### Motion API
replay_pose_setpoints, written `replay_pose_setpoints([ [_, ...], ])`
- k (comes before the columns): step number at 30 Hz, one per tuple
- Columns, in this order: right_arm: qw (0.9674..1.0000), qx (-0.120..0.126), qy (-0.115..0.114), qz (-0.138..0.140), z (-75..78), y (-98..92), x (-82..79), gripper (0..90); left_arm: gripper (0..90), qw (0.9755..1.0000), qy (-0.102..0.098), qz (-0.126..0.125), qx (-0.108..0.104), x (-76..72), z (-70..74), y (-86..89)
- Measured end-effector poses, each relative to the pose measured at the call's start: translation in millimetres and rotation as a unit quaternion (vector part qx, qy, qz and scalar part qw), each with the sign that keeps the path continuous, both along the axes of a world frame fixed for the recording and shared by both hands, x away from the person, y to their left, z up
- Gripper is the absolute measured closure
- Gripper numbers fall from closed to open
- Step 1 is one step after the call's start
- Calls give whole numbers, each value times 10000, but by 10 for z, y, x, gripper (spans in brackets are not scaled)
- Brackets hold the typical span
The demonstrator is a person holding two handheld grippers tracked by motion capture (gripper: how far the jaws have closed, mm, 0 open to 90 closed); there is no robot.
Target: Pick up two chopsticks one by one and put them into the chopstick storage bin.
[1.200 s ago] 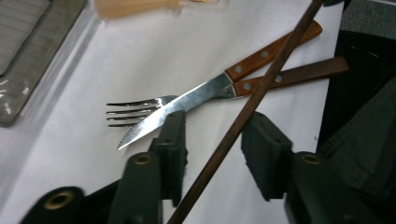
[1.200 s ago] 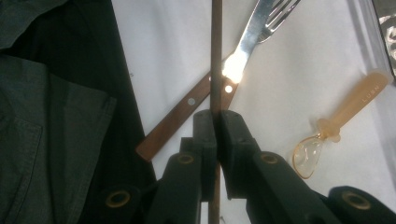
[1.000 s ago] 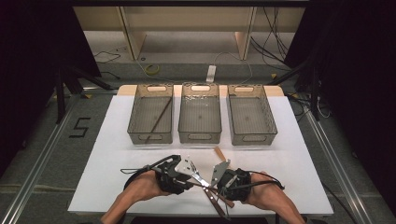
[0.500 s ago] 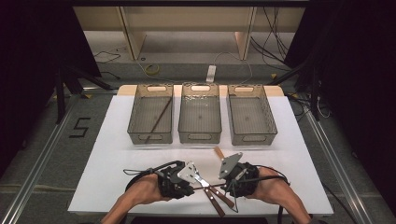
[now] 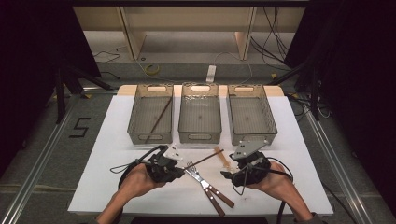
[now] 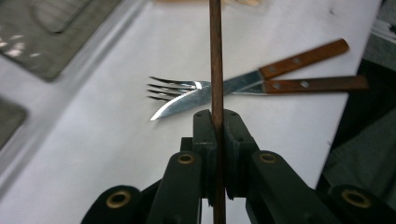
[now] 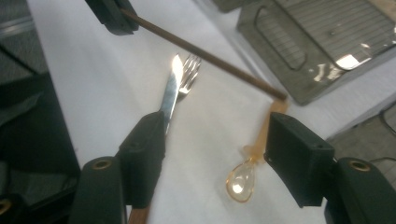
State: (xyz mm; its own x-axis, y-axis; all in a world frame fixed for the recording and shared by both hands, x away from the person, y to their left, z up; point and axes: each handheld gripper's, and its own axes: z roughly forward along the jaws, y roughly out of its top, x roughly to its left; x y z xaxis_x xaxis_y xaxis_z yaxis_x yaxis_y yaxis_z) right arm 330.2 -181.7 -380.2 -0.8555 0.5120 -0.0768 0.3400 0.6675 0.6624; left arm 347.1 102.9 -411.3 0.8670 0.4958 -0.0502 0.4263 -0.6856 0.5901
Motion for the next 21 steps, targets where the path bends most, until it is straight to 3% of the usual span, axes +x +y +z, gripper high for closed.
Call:
replay_pose_setpoints([
  [3, 9995, 219, -2, -215, -23, -40, 31, 335, 849, 9998, -27, 195, -63, 41, 18, 72],
  [9, 9975, 412, 3, -572, -97, -88, 75, 314, 849, 9981, -118, 562, -211, 86, 58, 174],
  [16, 9962, 560, -85, -666, -167, -111, 79, 313, 849, 9943, -4, 997, -380, 166, 103, 330],
  [21, 9966, 508, 67, -639, -239, -99, 83, 298, 849, 9900, 61, 1309, -517, 263, 103, 475],
])
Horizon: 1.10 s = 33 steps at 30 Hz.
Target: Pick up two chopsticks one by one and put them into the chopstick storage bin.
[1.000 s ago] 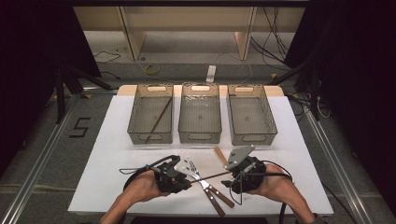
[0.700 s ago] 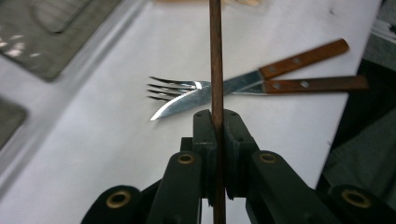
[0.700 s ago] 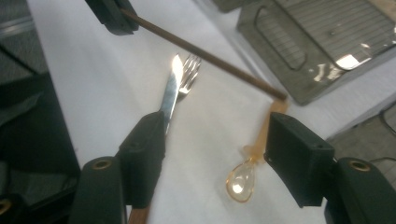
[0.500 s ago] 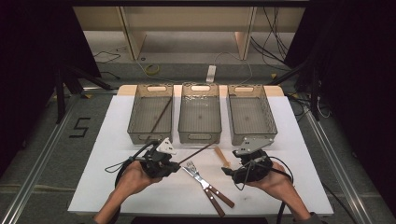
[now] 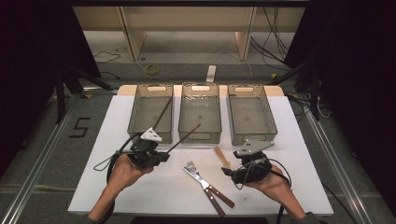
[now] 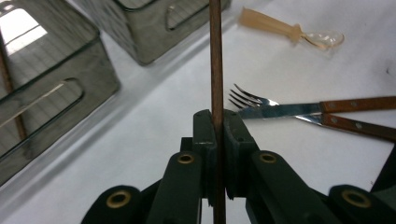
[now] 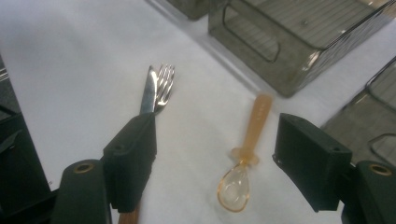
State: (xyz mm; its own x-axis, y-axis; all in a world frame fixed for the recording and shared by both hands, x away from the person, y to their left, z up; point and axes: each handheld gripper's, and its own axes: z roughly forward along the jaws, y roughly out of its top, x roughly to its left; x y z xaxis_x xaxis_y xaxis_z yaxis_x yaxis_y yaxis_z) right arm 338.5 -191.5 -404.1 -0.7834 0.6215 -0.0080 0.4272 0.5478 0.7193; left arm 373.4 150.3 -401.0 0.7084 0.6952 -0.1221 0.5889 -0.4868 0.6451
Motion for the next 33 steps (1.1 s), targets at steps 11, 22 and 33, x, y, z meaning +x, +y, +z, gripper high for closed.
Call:
replay_pose_setpoints([
  [11, 9993, -50, 154, -323, -125, -15, 27, 286, 849, 9980, -146, 573, -226, 236, 73, 292],
  [22, 9987, 0, 180, -485, -177, -60, 13, 267, 849, 9925, -276, 1111, -437, 522, 148, 489],
  [33, 9986, 20, 201, -489, -190, -102, -7, 264, 849, 9869, -250, 1515, -494, 1036, 184, 541],
])
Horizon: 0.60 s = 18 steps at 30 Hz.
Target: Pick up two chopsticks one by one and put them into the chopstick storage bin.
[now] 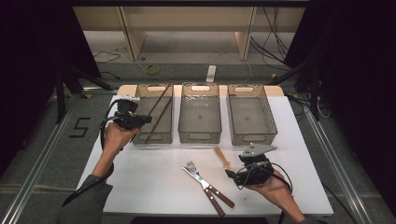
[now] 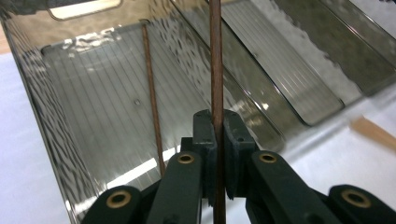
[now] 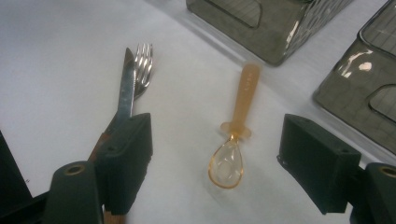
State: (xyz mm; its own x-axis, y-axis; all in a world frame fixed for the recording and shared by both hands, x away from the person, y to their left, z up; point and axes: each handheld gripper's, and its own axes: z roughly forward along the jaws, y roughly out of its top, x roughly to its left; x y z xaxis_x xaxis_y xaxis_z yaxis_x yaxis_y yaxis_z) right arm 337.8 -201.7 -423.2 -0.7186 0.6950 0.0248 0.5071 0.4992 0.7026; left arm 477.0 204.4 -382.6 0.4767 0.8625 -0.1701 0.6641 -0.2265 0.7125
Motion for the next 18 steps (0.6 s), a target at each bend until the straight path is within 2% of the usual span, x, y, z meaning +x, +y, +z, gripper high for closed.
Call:
replay_pose_setpoints([
  [8, 10000, -11, -9, 46, -2, 8, -11, 264, 848, 9997, 102, 183, 133, 288, -46, 35],
  [18, 10000, 0, -25, 84, -1, 16, -15, 264, 847, 9986, 99, 305, 425, 499, -82, 85],
])
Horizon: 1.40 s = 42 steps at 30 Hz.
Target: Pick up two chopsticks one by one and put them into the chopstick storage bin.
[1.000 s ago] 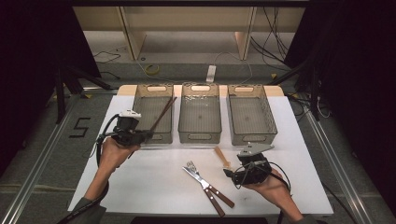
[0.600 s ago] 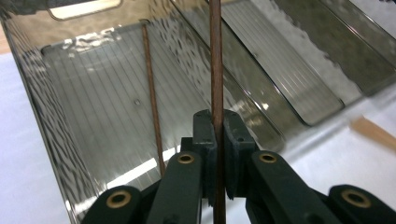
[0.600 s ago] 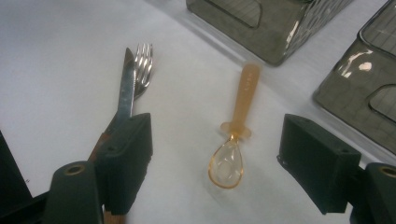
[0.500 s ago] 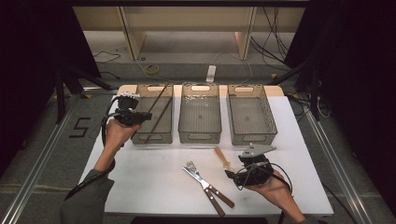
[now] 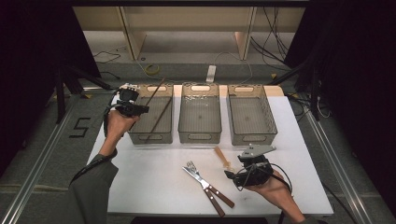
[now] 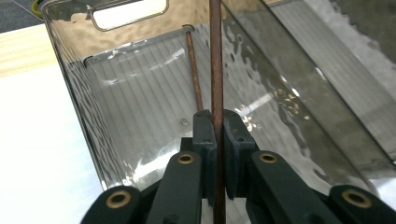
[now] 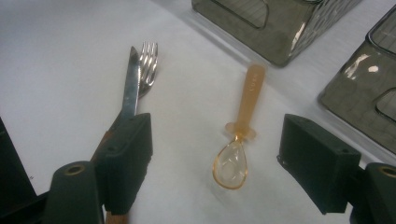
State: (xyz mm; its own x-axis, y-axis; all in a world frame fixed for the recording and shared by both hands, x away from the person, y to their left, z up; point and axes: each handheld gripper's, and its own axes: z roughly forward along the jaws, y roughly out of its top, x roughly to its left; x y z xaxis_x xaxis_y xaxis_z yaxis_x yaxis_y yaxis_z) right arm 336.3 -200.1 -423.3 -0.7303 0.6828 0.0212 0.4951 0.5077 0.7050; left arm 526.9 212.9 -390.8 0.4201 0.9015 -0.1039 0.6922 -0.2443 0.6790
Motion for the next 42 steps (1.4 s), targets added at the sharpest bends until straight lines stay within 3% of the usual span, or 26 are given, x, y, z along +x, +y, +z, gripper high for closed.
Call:
replay_pose_setpoints([
  [8, 10000, -11, 14, 56, -4, 15, -2, 264, 845, 9999, 50, 84, 39, 90, -76, -6],
  [12, 10000, -23, 19, 85, -4, 19, -6, 264, 839, 9998, -30, 189, -30, 107, -111, -14],
  [13, 10000, -21, 19, 83, -3, 20, -6, 264, 821, 9997, -45, 230, -62, 114, -121, -16],
  [15, 10000, -20, 14, 77, -1, 21, -8, 264, 688, 9995, 39, 277, -173, 132, -141, -25],
  [21, 10000, 13, -26, 25, 16, 1, 0, 264, 466, 9992, 35, 297, -262, 89, -126, -49],
  [28, 10000, -1, -19, -9, 14, 11, 12, 264, 345, 9962, 42, 165, -856, -110, -21, -6],
  [33, 10000, -7, 0, -25, 16, 25, 33, 264, 300, 9922, 7, 98, -1240, -342, 8, -6],
  [42, 9999, 6, 57, -139, 29, 30, 144, 271, 237, 9911, -246, -106, -1307, -762, -26, -63],
])
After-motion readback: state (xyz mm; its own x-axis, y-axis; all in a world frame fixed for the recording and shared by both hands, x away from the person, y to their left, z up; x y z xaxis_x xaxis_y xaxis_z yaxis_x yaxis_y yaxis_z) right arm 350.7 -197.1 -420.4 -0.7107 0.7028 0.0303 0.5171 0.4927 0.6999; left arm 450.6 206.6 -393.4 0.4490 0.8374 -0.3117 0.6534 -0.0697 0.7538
